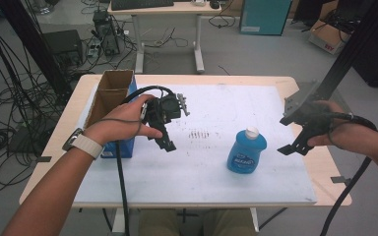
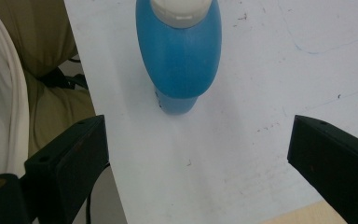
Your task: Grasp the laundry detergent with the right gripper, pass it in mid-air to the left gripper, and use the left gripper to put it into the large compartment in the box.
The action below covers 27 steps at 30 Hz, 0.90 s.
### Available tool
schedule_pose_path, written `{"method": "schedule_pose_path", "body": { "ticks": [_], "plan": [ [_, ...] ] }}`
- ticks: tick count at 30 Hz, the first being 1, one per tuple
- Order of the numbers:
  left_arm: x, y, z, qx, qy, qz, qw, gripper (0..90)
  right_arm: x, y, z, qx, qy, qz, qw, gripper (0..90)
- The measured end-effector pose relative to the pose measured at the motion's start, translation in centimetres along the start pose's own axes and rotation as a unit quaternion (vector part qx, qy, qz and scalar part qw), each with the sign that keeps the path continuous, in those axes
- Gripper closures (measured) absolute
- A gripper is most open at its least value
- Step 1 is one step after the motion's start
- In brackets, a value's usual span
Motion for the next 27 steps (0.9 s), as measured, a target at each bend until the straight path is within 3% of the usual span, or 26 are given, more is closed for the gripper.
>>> {"method": "schedule_pose_path", "body": {
  "ticks": [4, 10, 17, 27],
  "plan": [
    [-0.1, 0.0, -0.1, -0.002, 0.007, -0.005, 1.0000, 7.3, 0.3, 0.6, -0.1, -0.004, 0.004, 0.004, 1.0000, 5.2],
    [-0.2, 0.2, 0.0, -0.001, 0.001, 0.001, 1.0000, 7.4, 0.8, 1.5, 0.0, 0.000, 0.002, 0.014, 0.9999, 4.9],
    [-0.3, 0.1, 0.0, -0.001, 0.007, -0.004, 1.0000, 7.4, 1.5, 2.5, -0.2, -0.001, 0.019, 0.032, 0.9993, 4.9],
    [-0.3, 0.2, 0.2, 0.003, -0.001, 0.001, 1.0000, 7.5, 1.8, 3.2, -0.4, -0.005, 0.026, 0.046, 0.9986, 4.9]
  ]
}}
Point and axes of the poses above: each handheld gripper's, and its own axes: y roughly forward along the jaws, x roughly out of its underside, z roughly to its right, the point moved 4 cm from there along y, roughly forward along the jaws, and after that the axes turned 6 degrees about -y, right-handed, at the moved point
